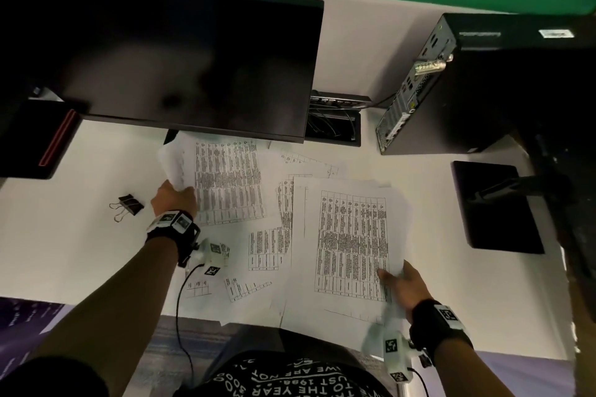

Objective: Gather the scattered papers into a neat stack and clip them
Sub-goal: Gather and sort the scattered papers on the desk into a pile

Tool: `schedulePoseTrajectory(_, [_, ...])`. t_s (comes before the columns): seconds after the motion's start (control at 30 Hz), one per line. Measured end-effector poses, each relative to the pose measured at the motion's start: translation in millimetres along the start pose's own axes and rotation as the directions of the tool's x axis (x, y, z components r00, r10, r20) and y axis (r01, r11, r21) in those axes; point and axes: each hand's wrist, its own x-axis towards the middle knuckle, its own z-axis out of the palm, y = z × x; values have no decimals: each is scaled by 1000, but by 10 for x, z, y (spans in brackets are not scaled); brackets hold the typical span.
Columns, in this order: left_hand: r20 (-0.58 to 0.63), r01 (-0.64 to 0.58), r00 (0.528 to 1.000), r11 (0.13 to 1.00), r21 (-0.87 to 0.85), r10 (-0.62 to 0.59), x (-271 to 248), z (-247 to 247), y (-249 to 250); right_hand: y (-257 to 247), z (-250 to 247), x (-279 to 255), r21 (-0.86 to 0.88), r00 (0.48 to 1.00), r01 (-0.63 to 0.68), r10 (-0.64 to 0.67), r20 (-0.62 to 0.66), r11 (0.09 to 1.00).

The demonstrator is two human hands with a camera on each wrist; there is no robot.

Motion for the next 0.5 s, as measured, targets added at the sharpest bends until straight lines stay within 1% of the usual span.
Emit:
schedulePoseTrajectory(0.13, [-38,-43,998,999,-2,43,130,-264,-153,35,-10,24,3,1000,16,-16,9,1000])
schedulePoseTrajectory(0.33, [-45,-111,993,994,10,111,85,-557,-272,78,-5,51,16,999,29,-29,15,999])
schedulePoseTrajectory(0.4, [-19,-100,995,995,-15,99,114,-623,-357,111,-8,87,10,1000,28,-28,12,1000])
schedulePoseTrajectory(0.5, [36,-28,999,999,-38,29,113,-735,-467,122,-8,101,19,1000,14,-14,-5,1000])
